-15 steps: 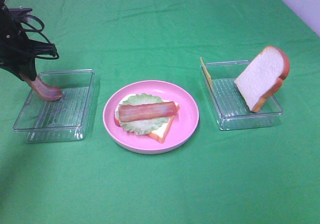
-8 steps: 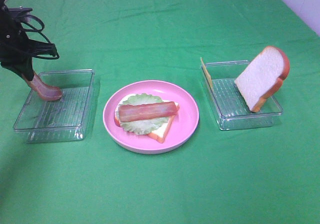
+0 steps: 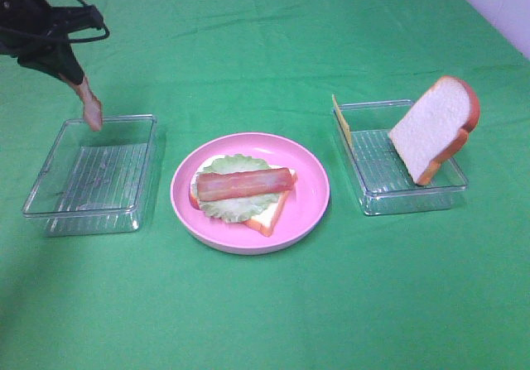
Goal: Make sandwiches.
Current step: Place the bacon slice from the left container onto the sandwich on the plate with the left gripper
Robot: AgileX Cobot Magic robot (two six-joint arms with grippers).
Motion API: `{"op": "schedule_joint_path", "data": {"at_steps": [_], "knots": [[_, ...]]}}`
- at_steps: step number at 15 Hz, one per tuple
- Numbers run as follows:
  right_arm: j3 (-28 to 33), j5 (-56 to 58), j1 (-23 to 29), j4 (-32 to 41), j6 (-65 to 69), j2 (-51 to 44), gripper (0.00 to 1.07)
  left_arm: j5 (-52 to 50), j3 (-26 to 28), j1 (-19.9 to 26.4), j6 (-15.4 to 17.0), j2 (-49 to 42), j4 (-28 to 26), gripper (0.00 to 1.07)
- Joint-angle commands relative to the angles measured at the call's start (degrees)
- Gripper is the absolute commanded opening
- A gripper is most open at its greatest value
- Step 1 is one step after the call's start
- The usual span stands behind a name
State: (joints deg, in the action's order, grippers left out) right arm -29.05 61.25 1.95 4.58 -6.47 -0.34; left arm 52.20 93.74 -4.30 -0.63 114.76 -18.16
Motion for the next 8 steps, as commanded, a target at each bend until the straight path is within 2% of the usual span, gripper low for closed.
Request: {"op": "schedule_joint_path", "data": {"at_steps": [1, 4, 5, 6, 8], "knots": [[0.06, -0.52, -0.34, 0.0, -0.57, -0.63, 0.68, -0.17, 0.4, -0.46, -7.05, -1.09, -11.63, 0.0], [0.06, -0.52, -0.34, 0.0, -0.57, -0.63, 0.68, 0.23, 0.4, -1.55, -15.99, -1.09, -27.85, 0.0], [0.06, -0.52, -0.34, 0.06, -0.57, -0.63, 0.68, 0.46, 0.4, -3.27, -19.54, -1.09, -32.72, 0.0], [0.06, -0.52, -0.34, 0.06, -0.57, -0.63, 0.68, 0.46, 0.4, -4.81, -21.6, -1.03, -33.8, 0.0], [0.06, -0.52, -0.34, 0.17, -0.57, -0.63, 0.68, 0.11, 0.4, -8.71, -23.09, -0.69, -35.35, 0.0]]}}
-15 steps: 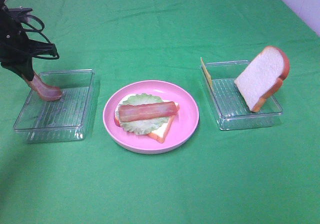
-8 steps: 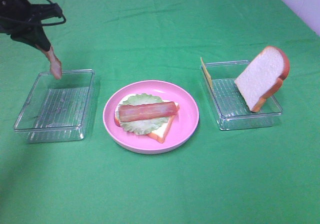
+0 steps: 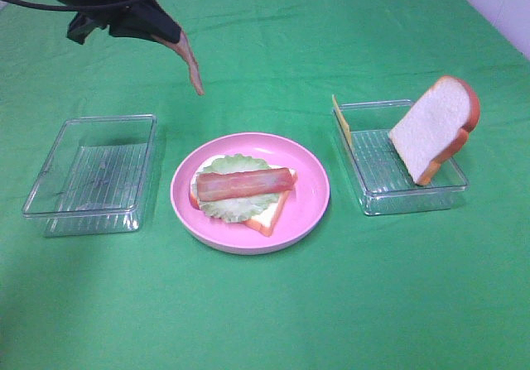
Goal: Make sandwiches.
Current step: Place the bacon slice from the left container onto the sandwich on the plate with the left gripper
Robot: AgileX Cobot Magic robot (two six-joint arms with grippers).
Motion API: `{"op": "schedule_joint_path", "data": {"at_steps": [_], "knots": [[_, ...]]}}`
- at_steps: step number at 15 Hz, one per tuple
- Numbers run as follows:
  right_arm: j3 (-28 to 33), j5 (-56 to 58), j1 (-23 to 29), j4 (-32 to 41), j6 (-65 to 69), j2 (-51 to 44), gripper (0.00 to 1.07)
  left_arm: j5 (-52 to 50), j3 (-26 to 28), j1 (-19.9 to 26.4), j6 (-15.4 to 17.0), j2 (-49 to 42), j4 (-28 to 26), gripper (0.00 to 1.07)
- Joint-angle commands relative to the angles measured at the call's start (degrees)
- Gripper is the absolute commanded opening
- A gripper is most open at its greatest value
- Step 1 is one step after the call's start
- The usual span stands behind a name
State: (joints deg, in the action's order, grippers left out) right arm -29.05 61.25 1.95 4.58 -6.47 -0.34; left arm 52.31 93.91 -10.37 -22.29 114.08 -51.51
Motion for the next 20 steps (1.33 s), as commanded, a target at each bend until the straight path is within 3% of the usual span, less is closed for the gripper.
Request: {"op": "schedule_joint_path", "data": {"at_steps": [1, 5, 8, 12, 14, 20], "knots": [[0.06, -0.52, -0.34, 0.17, -0.57, -0.63, 0.68, -0.34, 0.23, -4.81, -1.83, 0.4, -2.86, 0.0], [0.06, -0.52, -0.34, 0.29, -0.57, -0.63, 0.68, -1.83, 0.34, -11.92, -2.01, 4.3, -4.18, 0.0], [0.06, -0.52, -0.34, 0.29, -0.57, -0.63, 0.68, -1.89, 0.34, -14.32, -2.01, 6.88, -4.24, 0.0], [0.06, -0.52, -0.34, 0.23, -0.57, -0.63, 0.68, -1.49, 0.34, -14.95, -1.89, 8.59, -1.43, 0.0], [0.06, -0.52, -0.34, 0.29, -0.57, -0.63, 0.68, -0.57, 0.34, -14.95, 0.11, 8.59, 1.95, 0.0], [0.06, -0.52, -0.34, 0.29, -0.57, -0.63, 0.68, 0.11, 0.34, -15.01, 0.11, 8.65, 0.74, 0.0]]}}
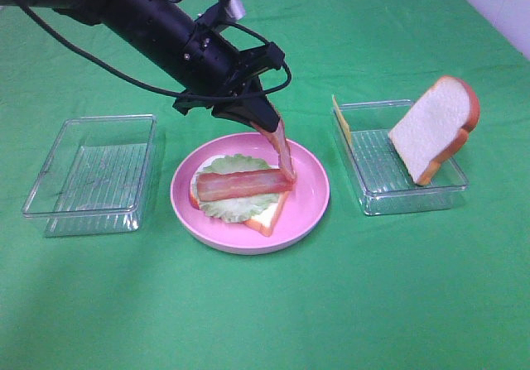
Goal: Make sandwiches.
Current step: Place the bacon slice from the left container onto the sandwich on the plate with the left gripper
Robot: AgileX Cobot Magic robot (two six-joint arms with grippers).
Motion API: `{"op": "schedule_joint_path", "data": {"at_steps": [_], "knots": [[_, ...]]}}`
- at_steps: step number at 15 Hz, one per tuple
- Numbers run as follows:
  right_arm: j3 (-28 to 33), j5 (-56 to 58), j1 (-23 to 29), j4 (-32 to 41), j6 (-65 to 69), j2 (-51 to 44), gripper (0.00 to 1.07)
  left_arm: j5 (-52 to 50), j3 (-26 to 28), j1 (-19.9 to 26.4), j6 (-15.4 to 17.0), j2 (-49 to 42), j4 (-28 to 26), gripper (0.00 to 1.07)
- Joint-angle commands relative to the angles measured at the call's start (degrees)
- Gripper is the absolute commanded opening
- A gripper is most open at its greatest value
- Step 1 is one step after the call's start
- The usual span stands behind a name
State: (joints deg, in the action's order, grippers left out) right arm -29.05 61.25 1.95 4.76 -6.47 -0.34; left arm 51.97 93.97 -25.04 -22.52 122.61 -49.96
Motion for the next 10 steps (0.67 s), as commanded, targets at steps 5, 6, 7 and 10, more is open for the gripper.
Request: {"op": "schedule_joint_path", "data": {"at_steps": [5, 6, 7, 10], "knots": [[0.06, -0.52, -0.34, 0.11, -0.57, -0.63, 0.68, 3.21, 0.29, -0.34, 1.95, 0.11, 5.1, 0.0], [0.06, -0.52, -0.34, 0.11, -0.57, -0.63, 0.68, 3.15, 0.29, -0.34, 3.78, 0.11, 8.25, 0.0], [0.06, -0.52, -0.34, 0.11, -0.57, -0.63, 0.68, 2.75, 0.29, -0.34, 5.61, 0.11, 10.77, 0.0], [0.06, -0.52, -0.34, 0.11, -0.57, -0.63, 0.68, 2.69, 0.29, -0.34, 8.25, 0.11, 15.87, 0.0]]}}
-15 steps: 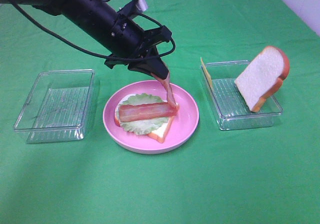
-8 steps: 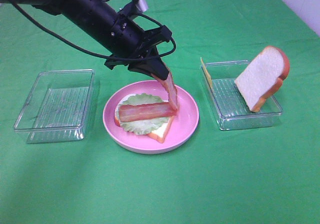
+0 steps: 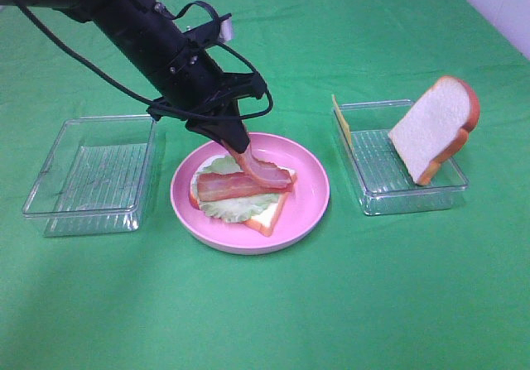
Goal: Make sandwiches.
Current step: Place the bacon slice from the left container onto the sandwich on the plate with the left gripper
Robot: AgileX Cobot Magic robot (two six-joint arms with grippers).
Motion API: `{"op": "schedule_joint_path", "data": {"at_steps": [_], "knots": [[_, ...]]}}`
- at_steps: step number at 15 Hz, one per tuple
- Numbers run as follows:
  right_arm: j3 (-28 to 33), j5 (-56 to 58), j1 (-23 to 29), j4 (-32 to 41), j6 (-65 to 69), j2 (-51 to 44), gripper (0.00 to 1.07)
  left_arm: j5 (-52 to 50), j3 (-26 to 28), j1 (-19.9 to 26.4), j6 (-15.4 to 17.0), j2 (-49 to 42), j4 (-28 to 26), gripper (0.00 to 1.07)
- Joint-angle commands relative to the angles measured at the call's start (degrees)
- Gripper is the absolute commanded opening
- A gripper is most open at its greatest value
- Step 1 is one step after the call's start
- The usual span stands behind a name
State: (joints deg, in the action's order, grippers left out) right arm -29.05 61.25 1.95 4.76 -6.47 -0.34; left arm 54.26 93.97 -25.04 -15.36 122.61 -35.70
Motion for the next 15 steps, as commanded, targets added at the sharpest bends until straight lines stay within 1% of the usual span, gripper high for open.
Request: {"op": "schedule_joint_path", "data": {"at_steps": [1, 2, 3, 4, 5, 7, 8, 9, 11, 13, 14, 15], "knots": [[0.06, -0.52, -0.34, 0.11, -0.57, -0.63, 0.68, 0.57, 0.29, -0.34, 1.89, 0.11, 2.12, 0.0], [0.06, -0.52, -0.34, 0.11, -0.57, -0.63, 0.68, 0.57, 0.29, -0.34, 3.5, 0.11, 2.86, 0.0], [0.06, -0.52, -0.34, 0.11, -0.57, -0.63, 0.68, 0.29, 0.29, -0.34, 6.59, 0.11, 4.64, 0.0], [0.06, -0.52, -0.34, 0.11, -0.57, -0.63, 0.68, 0.29, 0.29, -0.34, 7.28, 0.11, 5.33, 0.02], [0.06, -0.52, -0.34, 0.11, -0.57, -0.63, 0.68, 0.52, 0.29, -0.34, 8.31, 0.11, 6.42, 0.21], [0.06, -0.52, -0.34, 0.11, -0.57, -0.63, 0.68, 0.57, 0.29, -0.34, 8.31, -0.11, 6.42, 0.53], [0.06, -0.52, -0.34, 0.11, -0.57, -0.63, 0.68, 0.17, 0.29, -0.34, 8.02, -0.69, 6.47, 0.63], [0.06, -0.52, -0.34, 0.11, -0.57, -0.63, 0.68, -0.4, 0.52, 0.0, 7.73, -1.55, 7.62, 0.68], [0.06, -0.52, -0.34, 0.11, -0.57, -0.63, 0.68, 1.32, 1.83, 0.23, 7.79, -3.78, 12.61, 0.69], [0.06, -0.52, -0.34, 0.11, -0.57, -0.63, 0.68, 5.27, 3.61, 0.23, 7.96, -6.36, 19.54, 0.69], [0.06, -0.52, -0.34, 0.11, -0.57, -0.63, 0.68, 7.28, 3.78, 0.23, 9.17, -7.91, 22.29, 0.69], [0.06, -0.52, -0.34, 0.11, -0.57, -0.63, 0.68, 8.25, 3.84, 0.23, 10.14, -8.71, 23.84, 0.69]]}}
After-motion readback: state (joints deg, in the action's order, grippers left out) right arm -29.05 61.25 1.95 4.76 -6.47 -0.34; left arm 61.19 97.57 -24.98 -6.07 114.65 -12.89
